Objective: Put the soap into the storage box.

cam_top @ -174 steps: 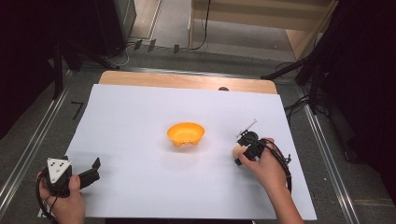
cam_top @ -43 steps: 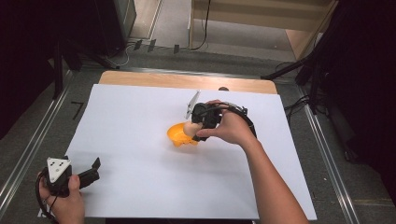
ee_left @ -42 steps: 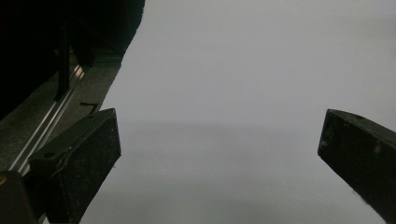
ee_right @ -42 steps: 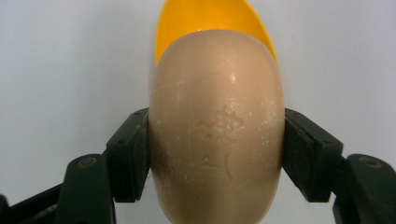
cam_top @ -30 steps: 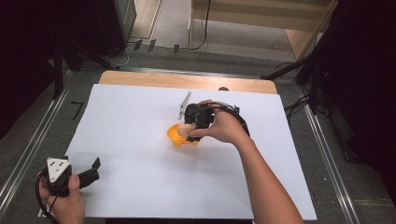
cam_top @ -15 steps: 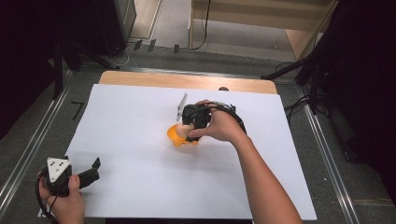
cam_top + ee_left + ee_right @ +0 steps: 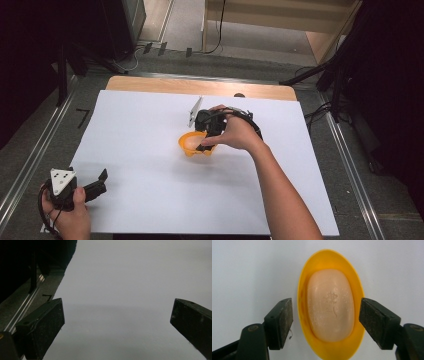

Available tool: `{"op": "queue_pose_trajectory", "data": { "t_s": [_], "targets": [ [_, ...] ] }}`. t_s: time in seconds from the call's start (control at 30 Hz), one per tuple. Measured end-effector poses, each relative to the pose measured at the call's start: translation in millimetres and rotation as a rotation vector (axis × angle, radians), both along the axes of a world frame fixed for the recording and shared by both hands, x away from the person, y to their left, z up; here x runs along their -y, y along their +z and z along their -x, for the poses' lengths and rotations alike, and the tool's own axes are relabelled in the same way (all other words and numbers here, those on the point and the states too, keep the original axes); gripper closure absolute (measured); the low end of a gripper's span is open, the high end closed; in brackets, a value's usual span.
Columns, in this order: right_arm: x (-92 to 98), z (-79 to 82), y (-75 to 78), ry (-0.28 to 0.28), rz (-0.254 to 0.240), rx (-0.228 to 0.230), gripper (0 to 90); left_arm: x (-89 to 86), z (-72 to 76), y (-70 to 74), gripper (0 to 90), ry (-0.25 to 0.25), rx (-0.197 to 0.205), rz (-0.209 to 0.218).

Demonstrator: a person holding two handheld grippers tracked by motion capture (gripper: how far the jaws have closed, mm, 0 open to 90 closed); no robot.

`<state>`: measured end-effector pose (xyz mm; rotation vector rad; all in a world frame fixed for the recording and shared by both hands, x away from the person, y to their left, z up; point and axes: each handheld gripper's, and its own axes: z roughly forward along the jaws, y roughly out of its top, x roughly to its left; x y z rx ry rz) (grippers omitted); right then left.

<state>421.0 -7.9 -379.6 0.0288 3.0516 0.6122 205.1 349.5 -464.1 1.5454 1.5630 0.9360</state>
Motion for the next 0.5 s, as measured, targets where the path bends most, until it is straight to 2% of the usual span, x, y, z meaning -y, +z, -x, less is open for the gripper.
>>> {"op": "queue_pose_trajectory", "data": {
  "t_s": [0.33, 0.5],
  "targets": [
    [16.6, 1.6, -1.5, -0.041, 0.014, -0.001, 23.4, 0.0, -0.1, 0.1, 0.0, -0.001, -0.003, -0.001],
    [29.3, 2.7, -2.6, -0.101, -0.011, -0.023, 22.9, 0.2, -0.2, 0.1, 0.0, -0.001, -0.003, -0.001]
  ]
}}
